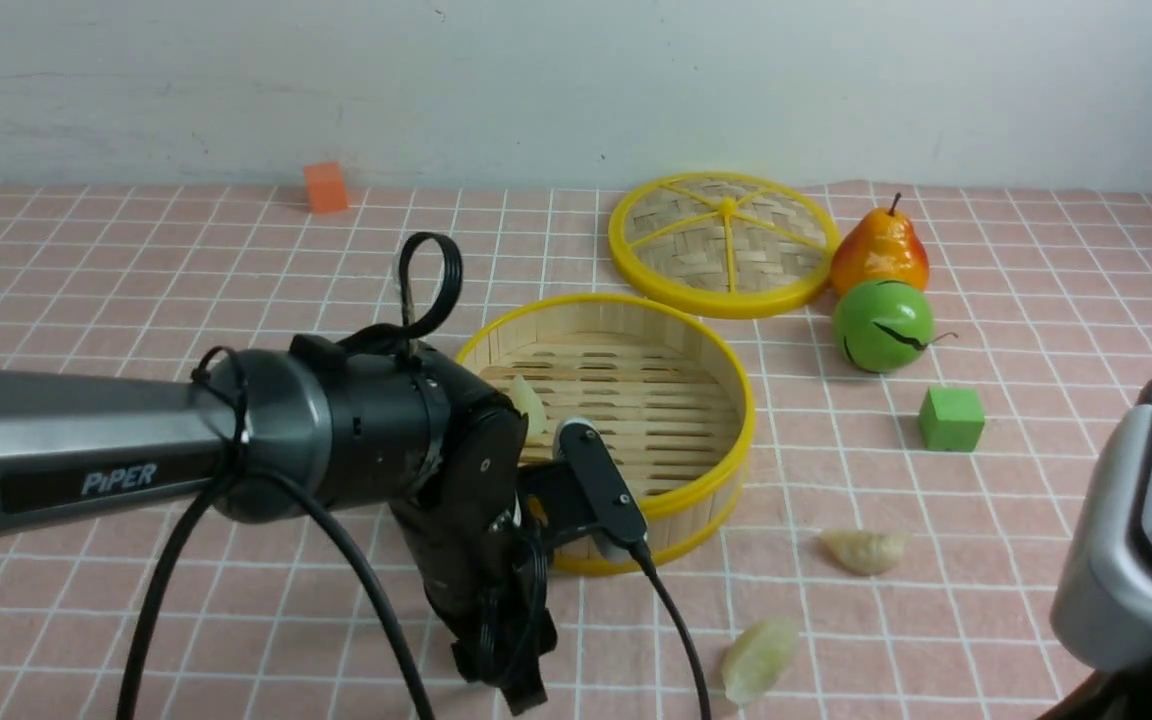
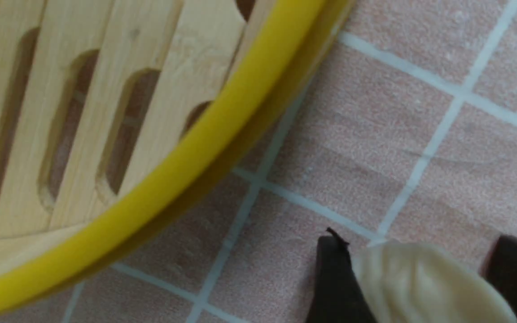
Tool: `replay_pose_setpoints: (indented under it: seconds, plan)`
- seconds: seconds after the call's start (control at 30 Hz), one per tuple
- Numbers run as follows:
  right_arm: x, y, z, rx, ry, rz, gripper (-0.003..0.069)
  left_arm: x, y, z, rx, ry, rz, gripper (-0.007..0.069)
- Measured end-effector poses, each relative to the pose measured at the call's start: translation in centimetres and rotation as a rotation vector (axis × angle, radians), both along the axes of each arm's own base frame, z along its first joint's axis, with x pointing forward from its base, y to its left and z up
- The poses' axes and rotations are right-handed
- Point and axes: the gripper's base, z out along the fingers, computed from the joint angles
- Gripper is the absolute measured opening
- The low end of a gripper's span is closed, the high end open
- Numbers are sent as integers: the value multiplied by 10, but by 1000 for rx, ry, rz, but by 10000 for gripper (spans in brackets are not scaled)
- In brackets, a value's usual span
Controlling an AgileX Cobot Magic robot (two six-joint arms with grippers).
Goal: Put the dumplings into the steamer on the table with the pink tablecloth.
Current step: 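Reach for and grasp a dumpling on the table with the left gripper, then place the dumpling into the bamboo steamer basket with the left gripper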
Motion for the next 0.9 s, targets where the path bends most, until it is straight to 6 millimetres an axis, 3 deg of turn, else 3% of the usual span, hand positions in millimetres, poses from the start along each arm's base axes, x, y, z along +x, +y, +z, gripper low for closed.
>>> replay_pose_setpoints:
  seconds: [0.1, 0.2, 0.37, 0.5, 0.53, 0.57, 0.63, 0.73, 0.83, 0.9]
  plan:
    - [0, 0, 0, 4, 3, 0, 94, 1, 1, 0, -8, 3, 62, 270]
    - [0, 0, 0, 4, 3, 0, 94, 2, 0, 2, -16, -3, 103, 217]
    - [0, 0, 0, 4, 3, 0, 95, 2, 1, 4, -22, 0, 157, 213]
    - [0, 0, 0, 4, 3, 0, 95, 1, 1, 18, -20, 24, 193, 213]
    - [0, 0, 0, 5, 2, 0, 95, 6, -6, 40, -86, 19, 251, 213]
    - [0, 0, 0, 6, 2, -1, 95, 7, -7, 43, -95, 17, 253, 213]
    - [1, 1, 1, 10, -5, -4, 97, 17, -19, 79, -210, -2, 335, 213]
    - [2, 1, 2, 21, -20, -12, 100, 30, -30, 112, -293, -24, 394, 213]
    - [3, 2, 2, 27, -28, -16, 104, 44, -41, 125, -340, -28, 456, 213]
    - [3, 2, 2, 27, -28, -16, 105, 60, -51, 118, -350, -29, 512, 213]
